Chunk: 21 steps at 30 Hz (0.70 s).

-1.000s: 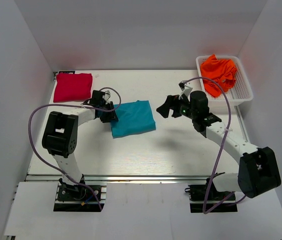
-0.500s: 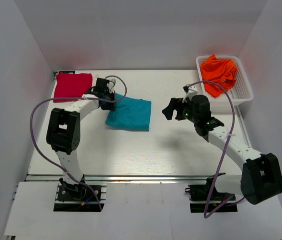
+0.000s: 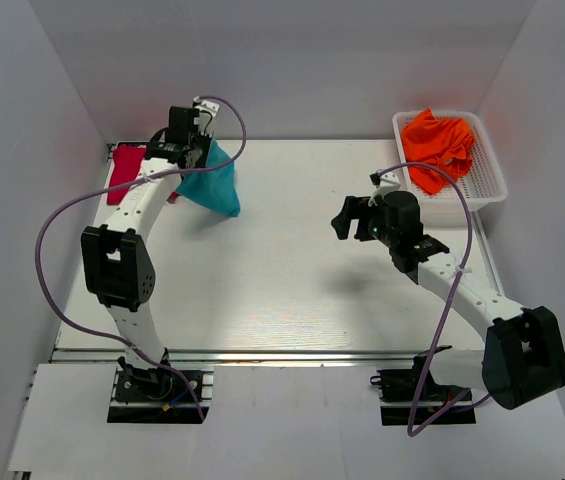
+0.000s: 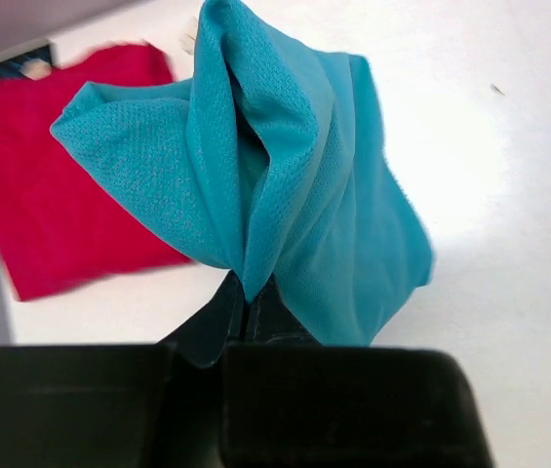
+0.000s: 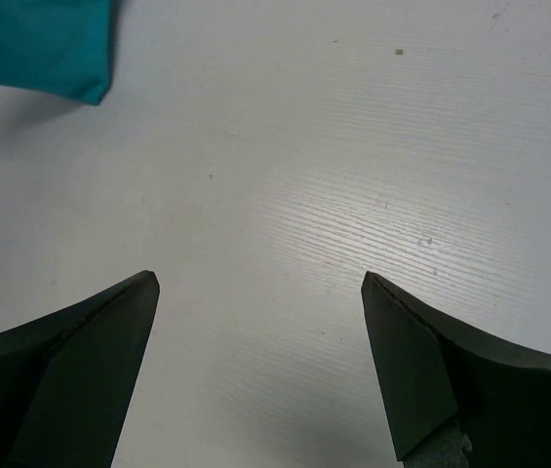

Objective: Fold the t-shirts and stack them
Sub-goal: Put the neatly folded tshirt into the corner of the board with the left arm

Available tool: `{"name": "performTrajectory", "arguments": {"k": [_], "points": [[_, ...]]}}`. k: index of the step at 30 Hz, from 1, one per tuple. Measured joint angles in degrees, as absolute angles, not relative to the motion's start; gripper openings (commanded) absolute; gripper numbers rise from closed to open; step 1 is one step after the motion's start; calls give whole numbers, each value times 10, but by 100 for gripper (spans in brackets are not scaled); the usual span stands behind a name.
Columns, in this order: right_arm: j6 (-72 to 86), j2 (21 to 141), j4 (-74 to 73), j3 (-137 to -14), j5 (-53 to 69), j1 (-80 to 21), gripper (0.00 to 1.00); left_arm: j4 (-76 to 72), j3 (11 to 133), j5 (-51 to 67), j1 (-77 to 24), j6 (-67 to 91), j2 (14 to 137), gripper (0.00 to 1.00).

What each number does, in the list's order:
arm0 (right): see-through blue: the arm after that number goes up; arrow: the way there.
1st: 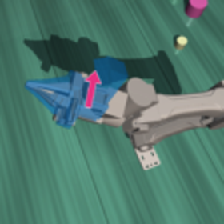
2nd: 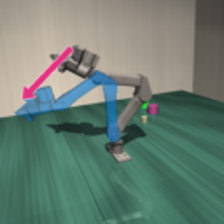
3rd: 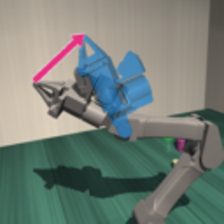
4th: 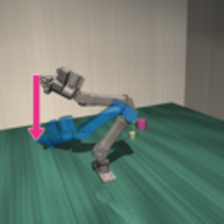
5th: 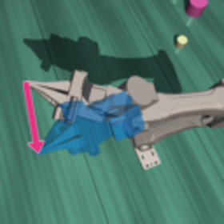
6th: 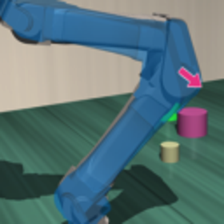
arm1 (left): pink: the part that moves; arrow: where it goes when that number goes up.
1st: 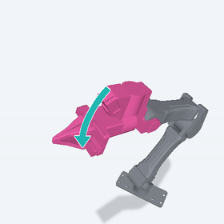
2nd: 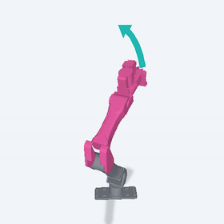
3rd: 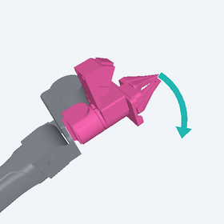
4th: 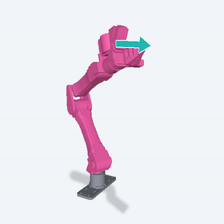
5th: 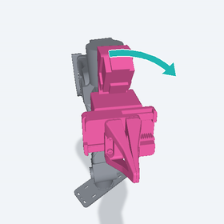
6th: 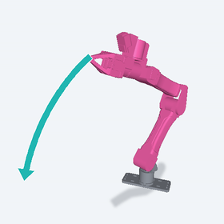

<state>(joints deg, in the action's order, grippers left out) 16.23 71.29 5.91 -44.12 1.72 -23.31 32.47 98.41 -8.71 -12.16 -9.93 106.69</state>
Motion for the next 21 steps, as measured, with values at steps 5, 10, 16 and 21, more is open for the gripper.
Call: {"name": "performTrajectory", "arguments": {"k": [5, 10, 16, 21], "points": [[162, 714, 54, -441, 14, -233, 90, 331, 1020, -101, -95, -150, 1077, 0], [161, 729, 39, -449, 14, -233, 90, 354, 1077, -101, -69, -190, 1110, 0], [161, 746, 30, -457, 14, -233, 90, 376, 1168, -94, -41, -207, 1161, 0], [163, 762, 29, -466, 14, -233, 90, 387, 1202, -78, -16, -210, 1168, 0]]}}
